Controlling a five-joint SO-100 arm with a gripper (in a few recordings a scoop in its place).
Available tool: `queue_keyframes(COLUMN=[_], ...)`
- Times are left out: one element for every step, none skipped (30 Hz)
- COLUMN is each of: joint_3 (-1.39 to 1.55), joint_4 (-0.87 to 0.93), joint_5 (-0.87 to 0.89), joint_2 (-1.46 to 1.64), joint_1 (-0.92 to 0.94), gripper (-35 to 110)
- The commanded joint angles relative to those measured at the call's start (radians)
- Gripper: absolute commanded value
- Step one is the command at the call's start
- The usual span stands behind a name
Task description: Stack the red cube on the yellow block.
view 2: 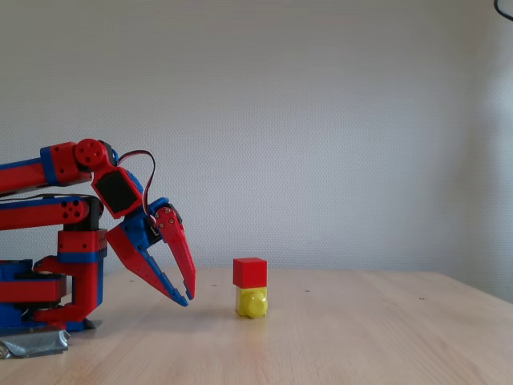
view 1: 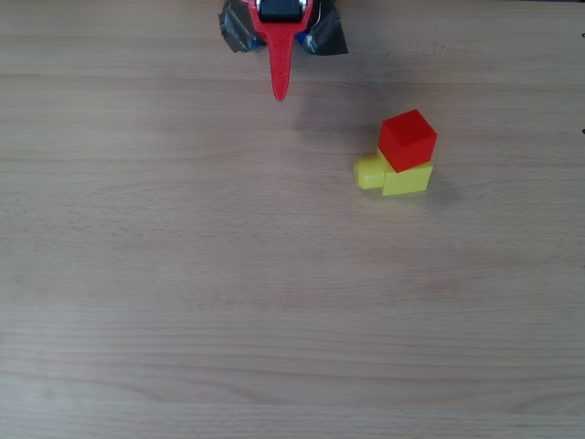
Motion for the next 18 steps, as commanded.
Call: queue_keyframes(joint_3=[-0.028,-0.028,-0.028,-0.028,-0.028,-0.028,-0.028,-0.028,-0.028,-0.028,-0.028,-0.028,-0.028,-0.028,-0.028,-0.028,-0.028,-0.028], joint_4=[0.018,0.018,0.018,0.018,0.018,0.018,0.018,0.018,0.018,0.018,0.018,0.018,0.018,0.018,0.018,0.018,0.018,0.018], joint_5=[0.026,0.026,0.028,0.028,0.028,0.028,0.026,0.028,0.023,0.021,0.021,0.021,0.021,0.021,0.025,0.025,0.023,0.02], joint_2=[0.015,0.015,0.015,0.015,0.015,0.015,0.015,0.015,0.015,0.015,0.015,0.015,0.015,0.015,0.015,0.015,0.015,0.015], joint_1=[-0.009,-0.009,-0.009,-0.008,-0.008,-0.008,-0.008,-0.008,-0.008,-0.008,-0.008,-0.008,-0.008,-0.008,-0.008,-0.008,-0.008,-0.008], gripper=[0,0,0,0,0,0,0,0,0,0,0,0,0,0,0,0,0,0])
